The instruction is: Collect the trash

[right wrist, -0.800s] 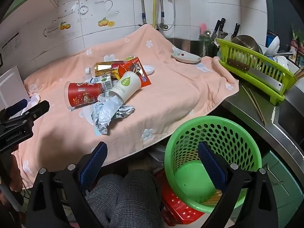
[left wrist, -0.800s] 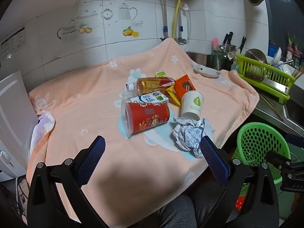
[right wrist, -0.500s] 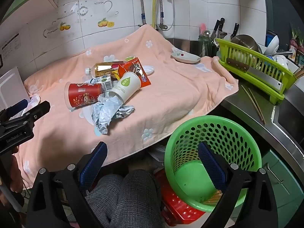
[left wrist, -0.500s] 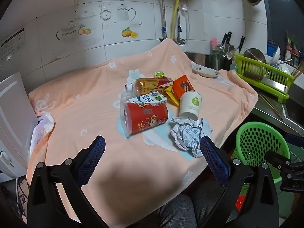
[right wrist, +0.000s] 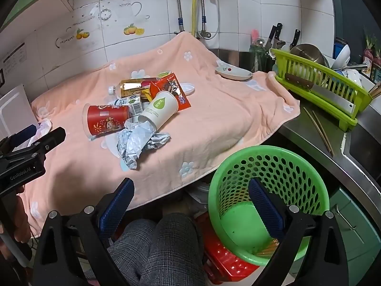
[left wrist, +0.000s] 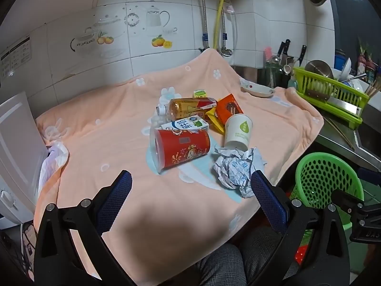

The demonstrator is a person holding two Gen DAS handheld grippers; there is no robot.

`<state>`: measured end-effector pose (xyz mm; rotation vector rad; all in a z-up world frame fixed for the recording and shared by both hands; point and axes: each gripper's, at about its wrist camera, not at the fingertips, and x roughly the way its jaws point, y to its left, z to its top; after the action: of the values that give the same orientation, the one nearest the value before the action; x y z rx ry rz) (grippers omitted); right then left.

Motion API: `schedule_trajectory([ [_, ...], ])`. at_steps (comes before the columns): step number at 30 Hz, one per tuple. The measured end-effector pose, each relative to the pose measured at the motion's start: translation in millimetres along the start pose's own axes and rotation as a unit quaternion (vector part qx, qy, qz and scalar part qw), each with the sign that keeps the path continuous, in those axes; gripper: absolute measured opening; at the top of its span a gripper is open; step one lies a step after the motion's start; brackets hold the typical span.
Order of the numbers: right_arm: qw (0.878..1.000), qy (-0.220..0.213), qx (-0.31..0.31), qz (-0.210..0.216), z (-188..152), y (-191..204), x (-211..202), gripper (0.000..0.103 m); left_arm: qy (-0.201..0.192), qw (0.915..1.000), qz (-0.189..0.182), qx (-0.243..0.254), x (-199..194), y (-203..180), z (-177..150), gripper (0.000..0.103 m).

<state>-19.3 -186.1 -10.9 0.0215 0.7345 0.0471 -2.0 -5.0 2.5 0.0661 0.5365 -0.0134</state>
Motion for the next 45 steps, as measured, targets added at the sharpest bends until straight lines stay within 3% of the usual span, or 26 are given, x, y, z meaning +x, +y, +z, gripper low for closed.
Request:
schedule_trajectory([
  [45,1.000,0.001,-0.004,0.005,8,9,9,0.093,0.010,0.9999,-0.002,-0.005,12,1,3,0.098],
])
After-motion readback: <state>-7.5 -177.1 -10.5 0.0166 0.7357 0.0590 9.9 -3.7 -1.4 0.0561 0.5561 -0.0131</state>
